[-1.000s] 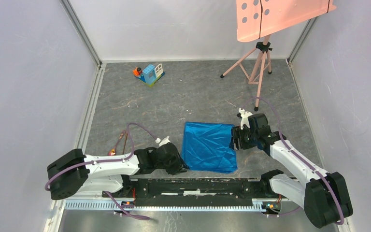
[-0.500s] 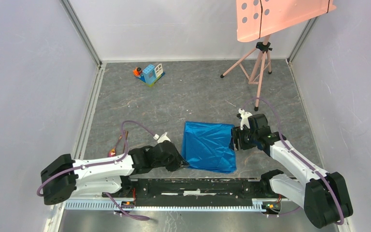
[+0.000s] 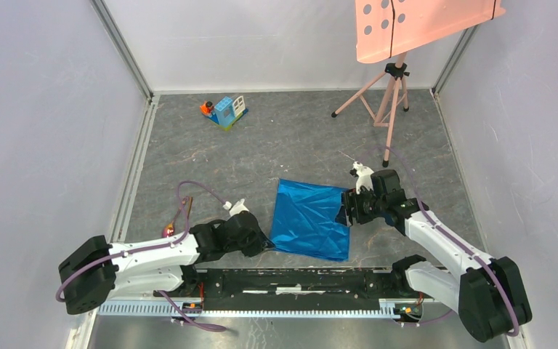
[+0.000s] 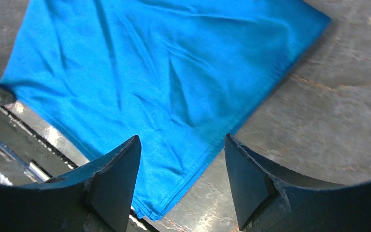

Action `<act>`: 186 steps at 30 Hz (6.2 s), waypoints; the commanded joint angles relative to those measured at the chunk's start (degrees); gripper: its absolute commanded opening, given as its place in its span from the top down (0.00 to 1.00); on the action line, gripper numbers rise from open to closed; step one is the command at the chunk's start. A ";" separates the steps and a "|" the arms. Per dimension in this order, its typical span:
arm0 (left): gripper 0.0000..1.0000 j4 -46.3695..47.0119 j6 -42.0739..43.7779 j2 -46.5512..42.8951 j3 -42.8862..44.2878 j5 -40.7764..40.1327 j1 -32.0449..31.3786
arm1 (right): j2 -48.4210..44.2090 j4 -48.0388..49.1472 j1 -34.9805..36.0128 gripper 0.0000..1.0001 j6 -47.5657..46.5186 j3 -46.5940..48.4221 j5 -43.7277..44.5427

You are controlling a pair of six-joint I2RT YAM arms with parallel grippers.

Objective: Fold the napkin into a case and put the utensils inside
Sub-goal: Smooth out the square-folded napkin at the center of the board, then pick up the top corner of the square-folded napkin from the center of the board.

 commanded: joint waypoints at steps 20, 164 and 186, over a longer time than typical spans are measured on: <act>0.84 -4.25 5.03 -1.06 -0.12 -0.72 0.98 | 9.06 16.84 12.68 0.27 7.26 5.61 -9.27; 0.62 9.14 19.63 6.00 1.43 17.14 11.04 | -9.28 -6.62 -0.09 0.72 15.37 -8.22 -10.52; 0.63 10.42 18.87 6.18 -0.15 17.44 11.04 | -7.81 -3.08 -0.06 0.78 16.38 -8.29 -11.65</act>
